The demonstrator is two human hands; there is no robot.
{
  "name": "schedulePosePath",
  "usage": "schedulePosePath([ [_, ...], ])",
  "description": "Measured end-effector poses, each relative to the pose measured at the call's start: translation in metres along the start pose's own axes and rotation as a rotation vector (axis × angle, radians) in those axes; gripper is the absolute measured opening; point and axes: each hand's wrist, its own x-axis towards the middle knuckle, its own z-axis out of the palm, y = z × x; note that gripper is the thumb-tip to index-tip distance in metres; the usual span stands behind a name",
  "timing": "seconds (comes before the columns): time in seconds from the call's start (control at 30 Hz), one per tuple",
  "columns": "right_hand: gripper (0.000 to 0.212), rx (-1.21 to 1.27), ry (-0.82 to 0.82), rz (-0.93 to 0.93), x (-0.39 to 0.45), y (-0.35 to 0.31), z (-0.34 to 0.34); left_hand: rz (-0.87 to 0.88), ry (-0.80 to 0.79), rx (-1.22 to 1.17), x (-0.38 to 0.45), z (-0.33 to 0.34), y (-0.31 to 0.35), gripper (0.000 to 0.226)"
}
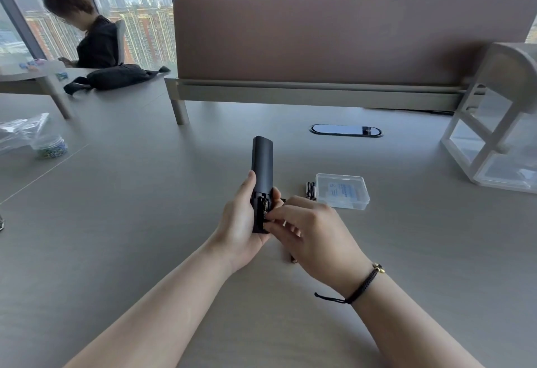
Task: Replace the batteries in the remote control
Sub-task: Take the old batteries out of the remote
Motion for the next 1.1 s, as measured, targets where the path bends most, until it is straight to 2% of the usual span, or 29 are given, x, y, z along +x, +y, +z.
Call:
schedulePosePath([
  [0.13, 0.009, -0.009, 0.023, -0.024, 0.001, 0.000, -0.002, -0.047, -0.007, -0.029, -0.003, 0.003, 0.000, 0.055],
  [0.47, 0.007, -0.005, -0.002, -0.074, 0.001, 0.003, -0.007, -0.125, -0.019, -0.074, -0.003, 0.000, 0.002, 0.046],
  [1.1, 0.010, -0.040, -0.012, -0.159, 0.002, 0.000, -0.009, -0.150, -0.014, -0.037, 0.001, -0.004, -0.002, 0.045],
])
